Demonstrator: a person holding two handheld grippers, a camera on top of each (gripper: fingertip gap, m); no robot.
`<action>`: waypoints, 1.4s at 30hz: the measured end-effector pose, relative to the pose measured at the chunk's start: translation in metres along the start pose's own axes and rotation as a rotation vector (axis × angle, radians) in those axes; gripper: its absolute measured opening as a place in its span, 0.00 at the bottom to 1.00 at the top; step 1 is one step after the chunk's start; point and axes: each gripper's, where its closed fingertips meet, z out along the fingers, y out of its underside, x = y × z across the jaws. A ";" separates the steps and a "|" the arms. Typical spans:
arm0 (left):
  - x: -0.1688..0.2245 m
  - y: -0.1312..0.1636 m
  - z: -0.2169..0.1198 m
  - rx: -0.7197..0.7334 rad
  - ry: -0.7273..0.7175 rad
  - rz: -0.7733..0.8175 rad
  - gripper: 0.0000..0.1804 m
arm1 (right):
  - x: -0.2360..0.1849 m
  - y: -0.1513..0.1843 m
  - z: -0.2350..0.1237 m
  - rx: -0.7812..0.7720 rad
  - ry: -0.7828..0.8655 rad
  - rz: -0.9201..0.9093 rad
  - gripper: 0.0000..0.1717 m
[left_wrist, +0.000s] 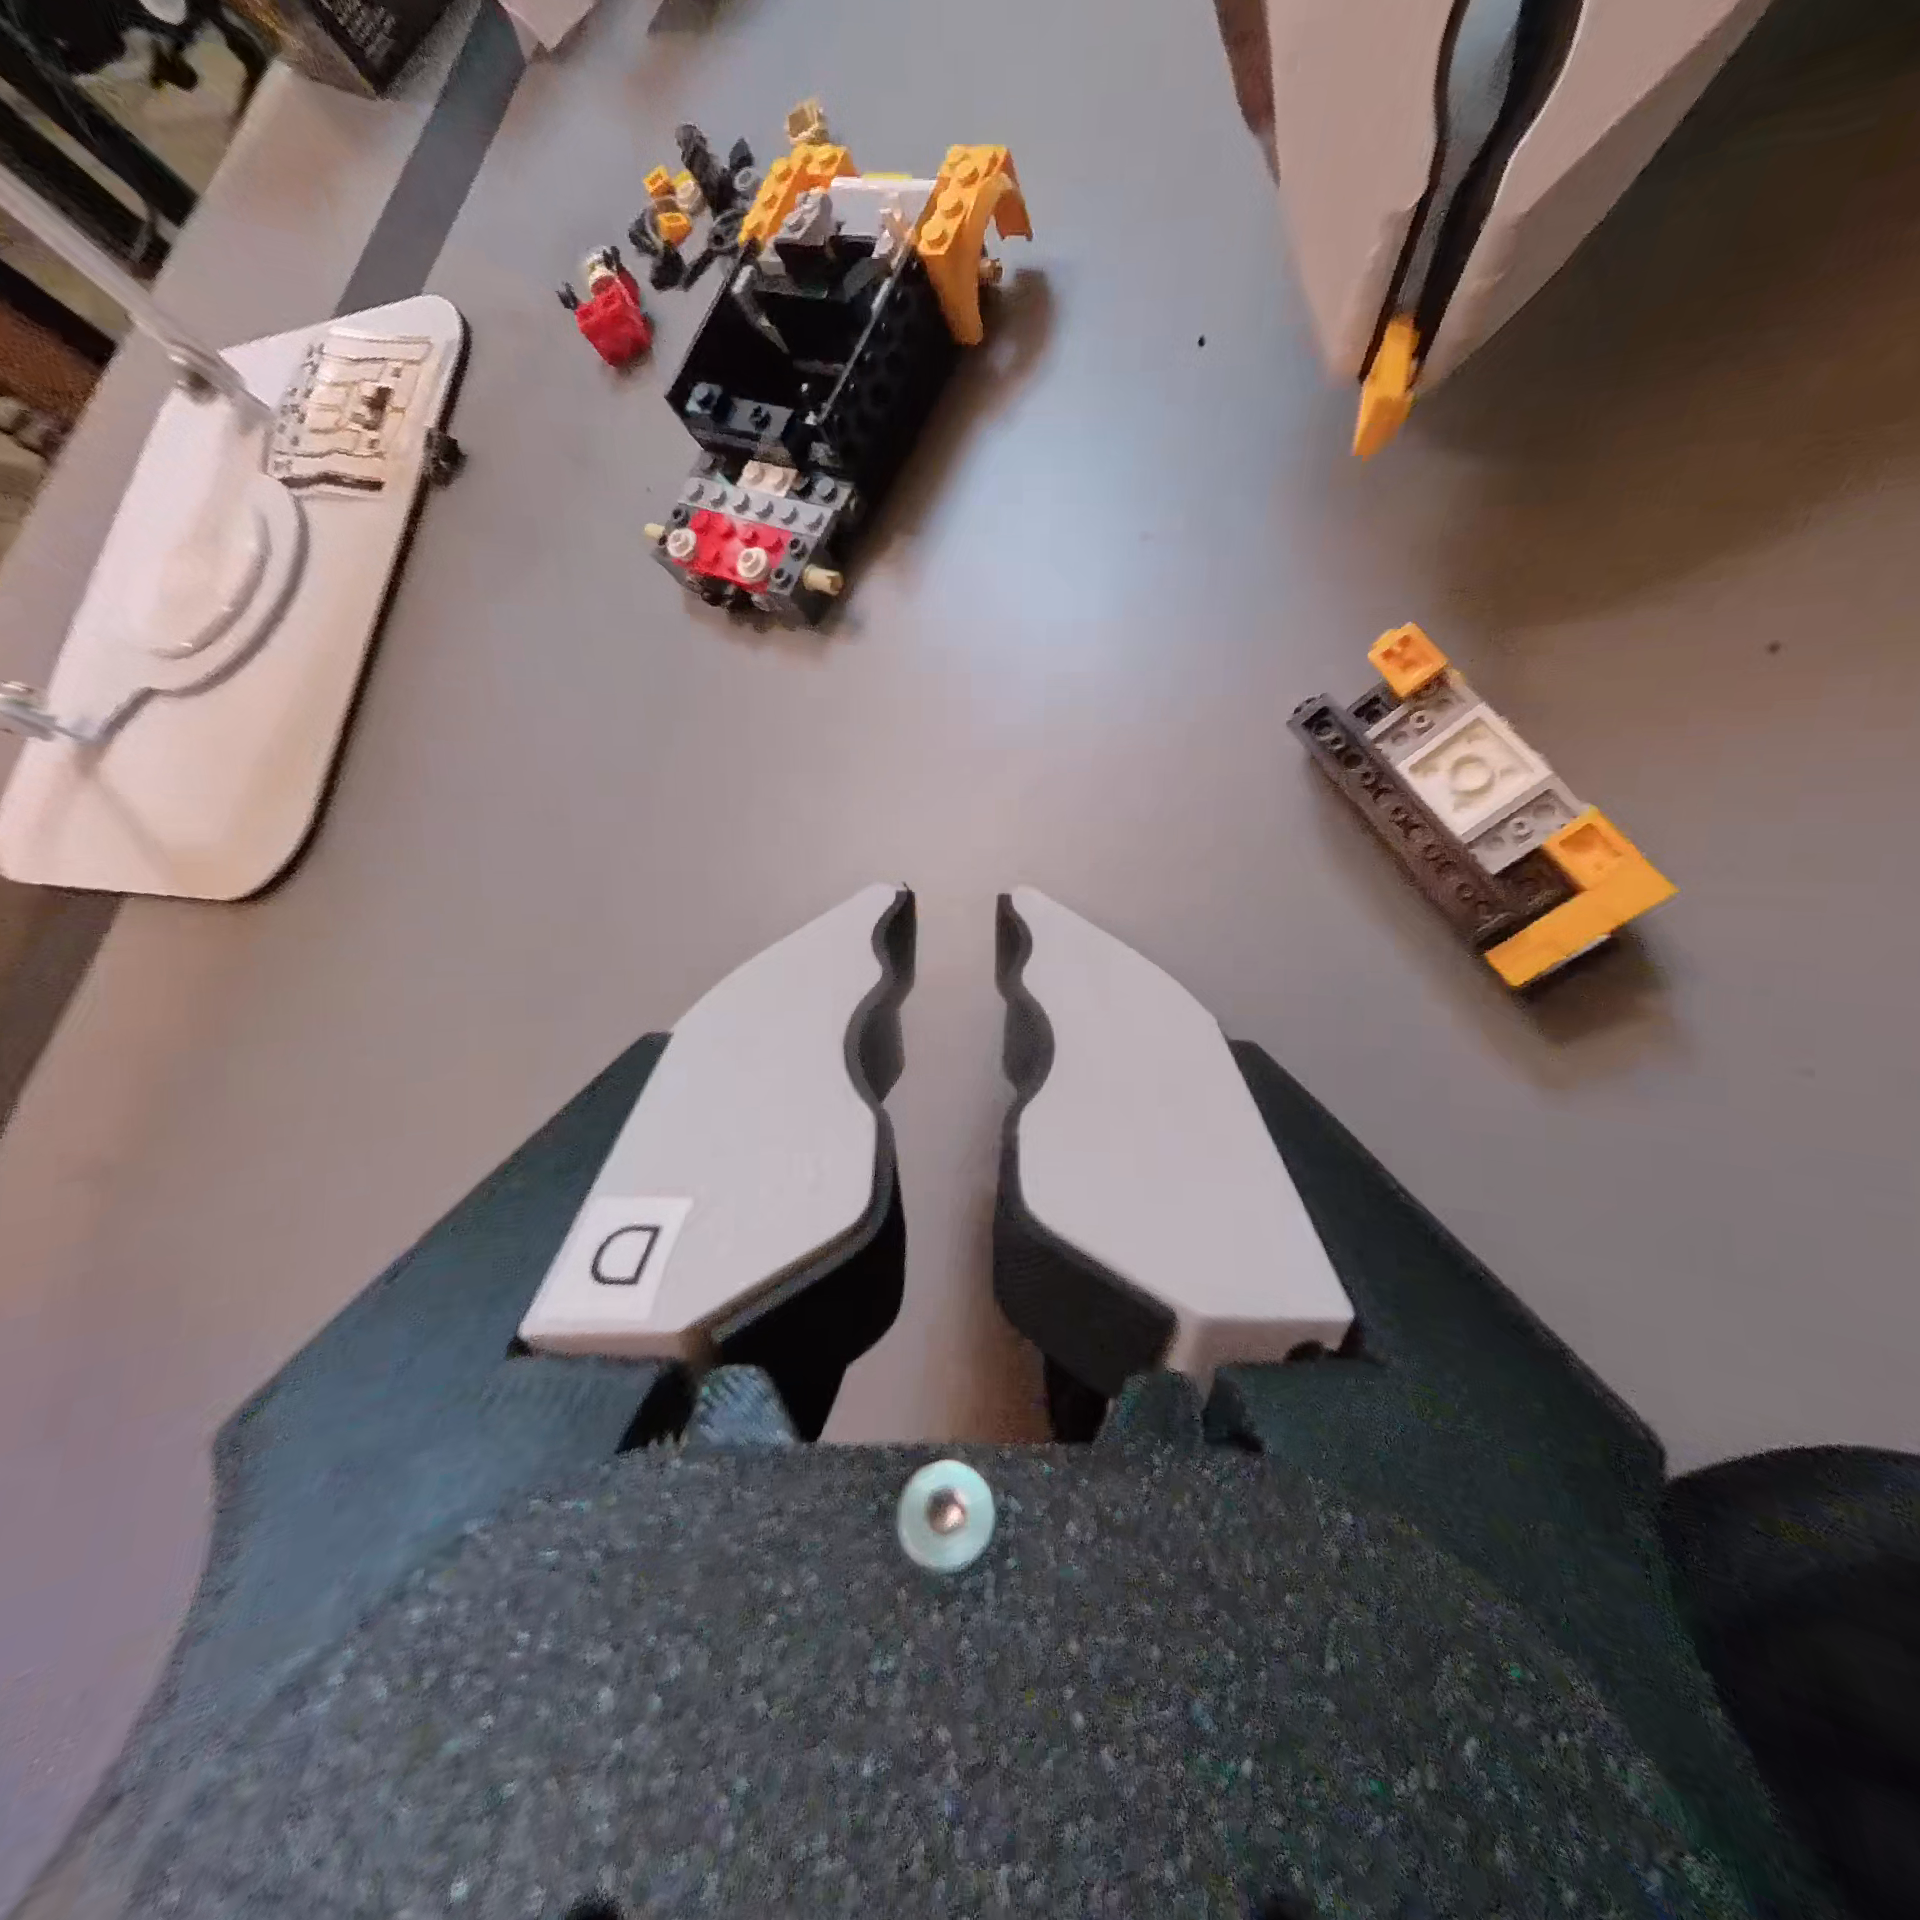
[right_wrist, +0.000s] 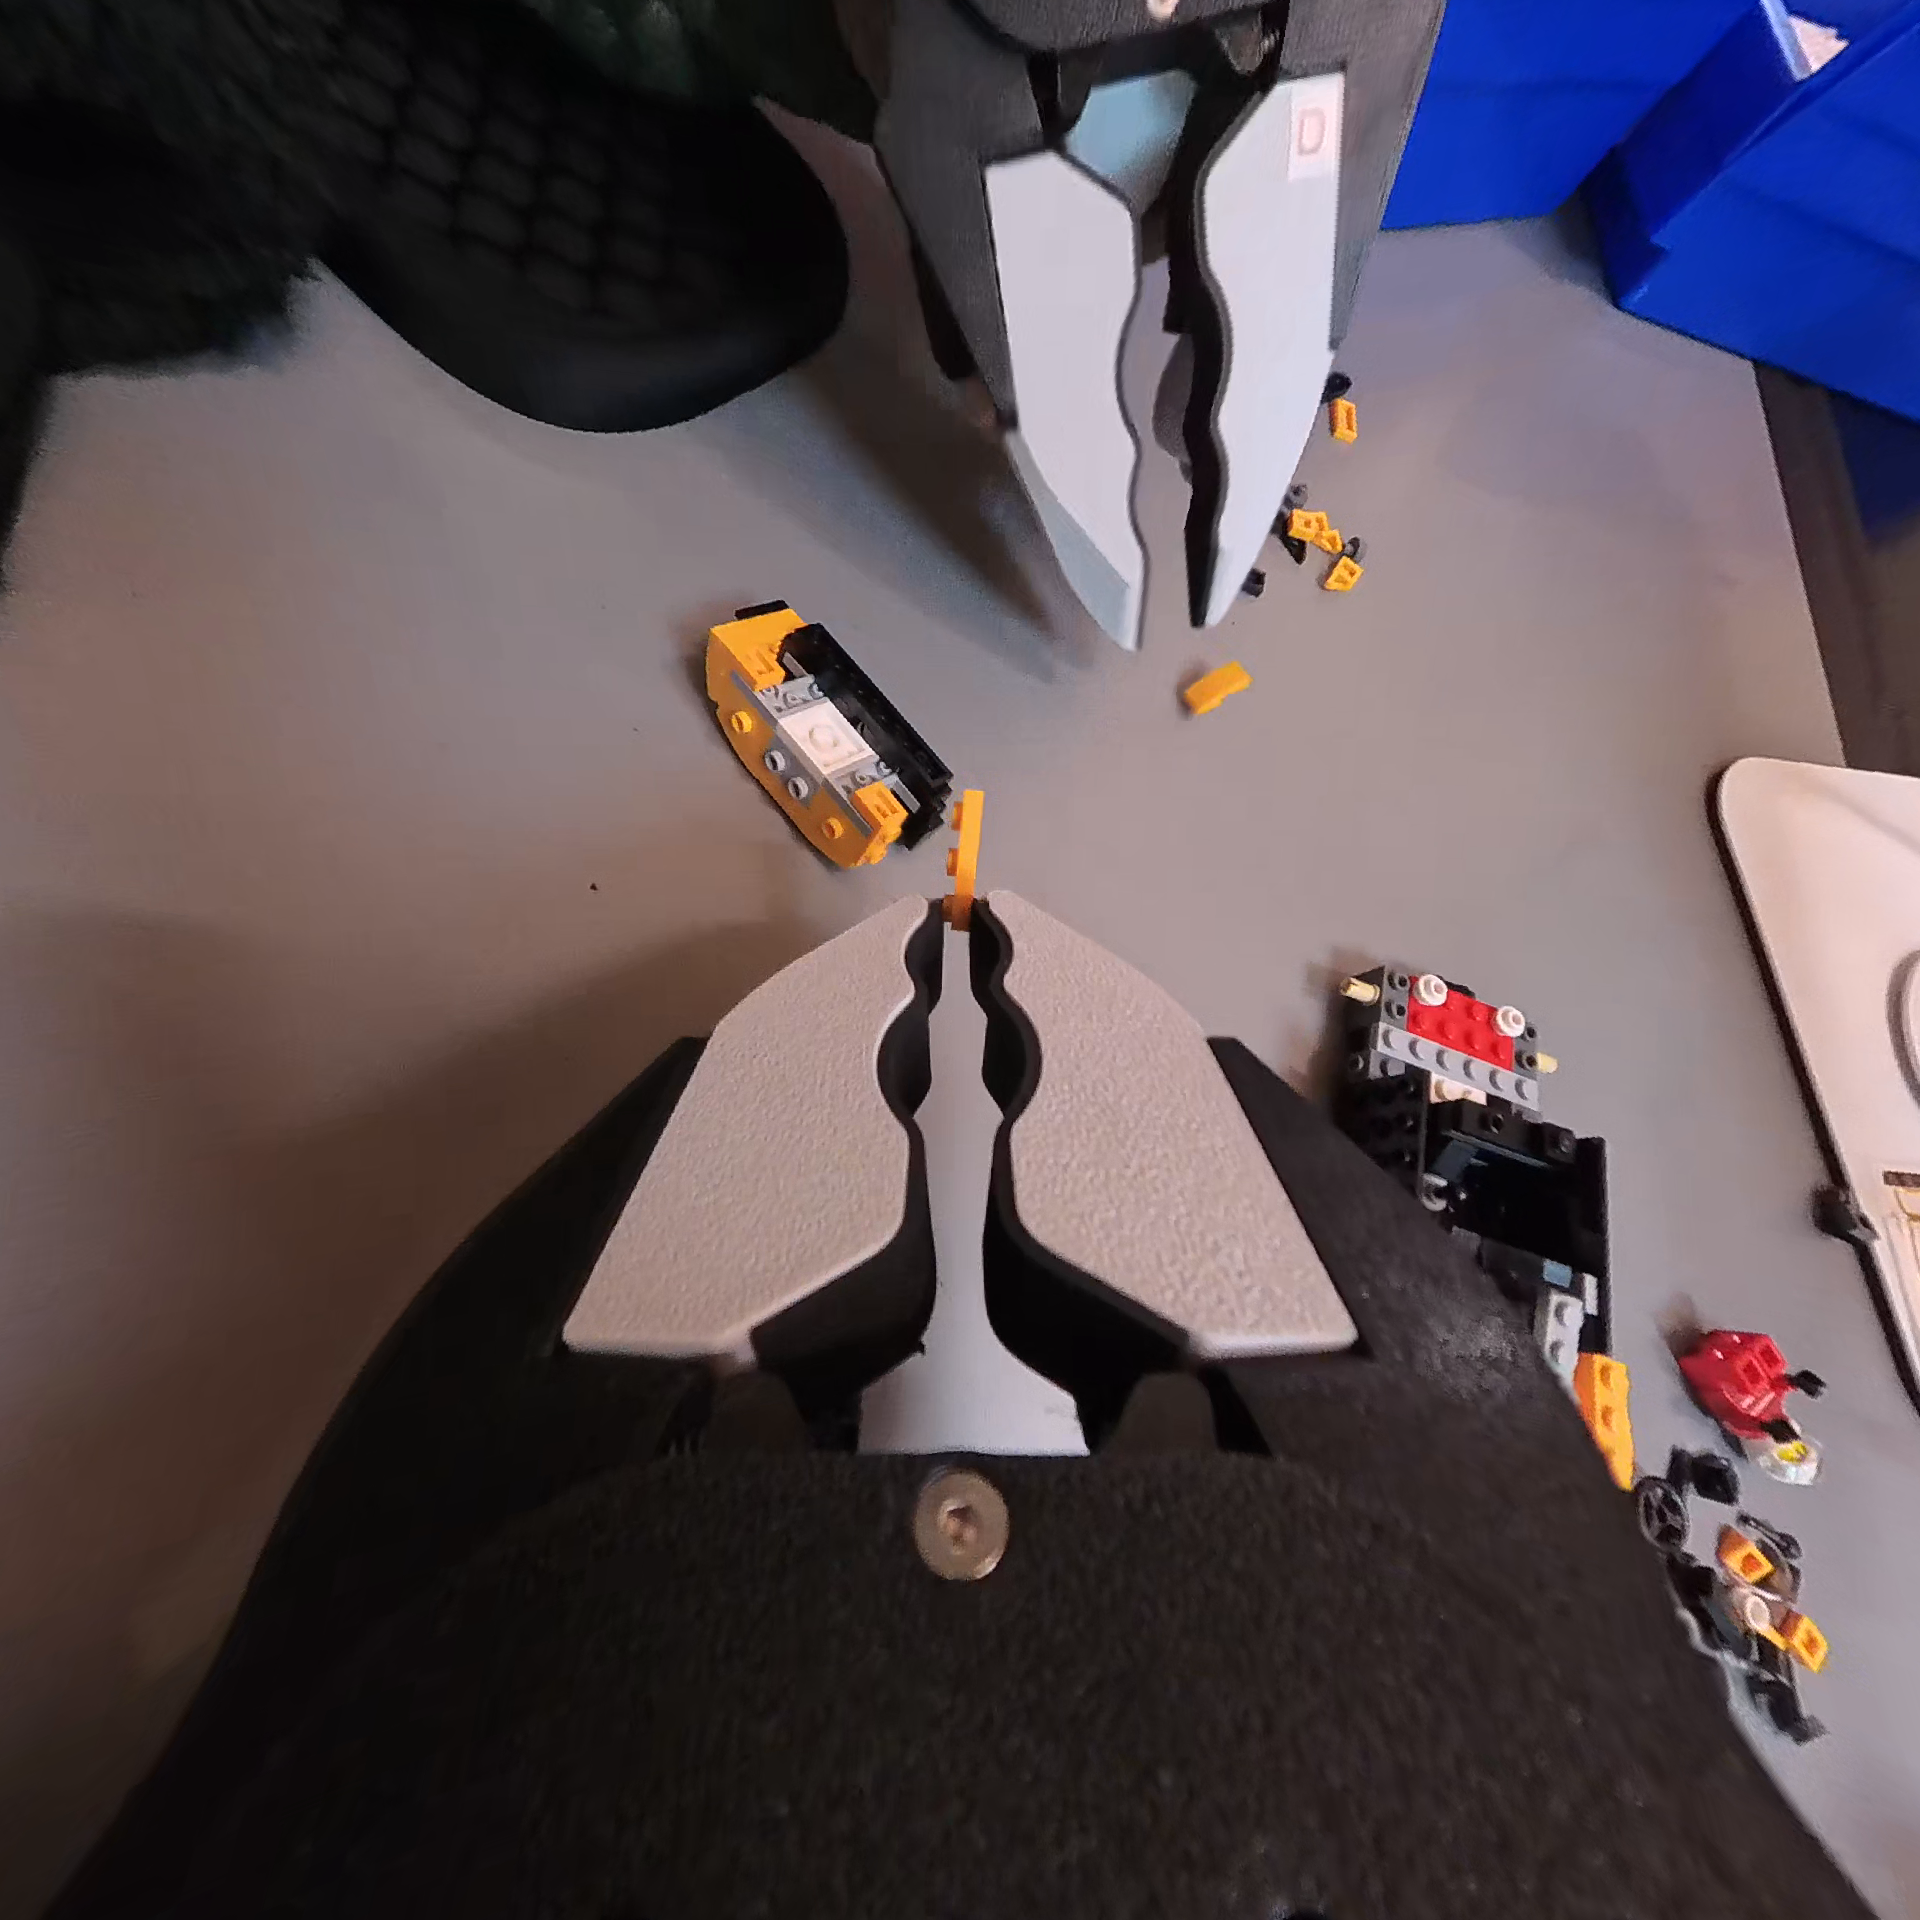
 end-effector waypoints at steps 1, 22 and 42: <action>0.003 0.000 -0.001 0.008 0.049 -0.047 0.11 | 0.001 0.001 0.000 -0.002 0.002 0.006 0.03; -0.081 0.049 -0.001 -0.207 -0.329 -0.488 0.04 | 0.001 0.009 0.003 -0.036 -0.005 0.042 0.03; 0.060 -0.079 -0.001 0.251 0.238 -0.061 0.03 | 0.000 -0.015 0.001 0.103 -0.028 0.122 0.03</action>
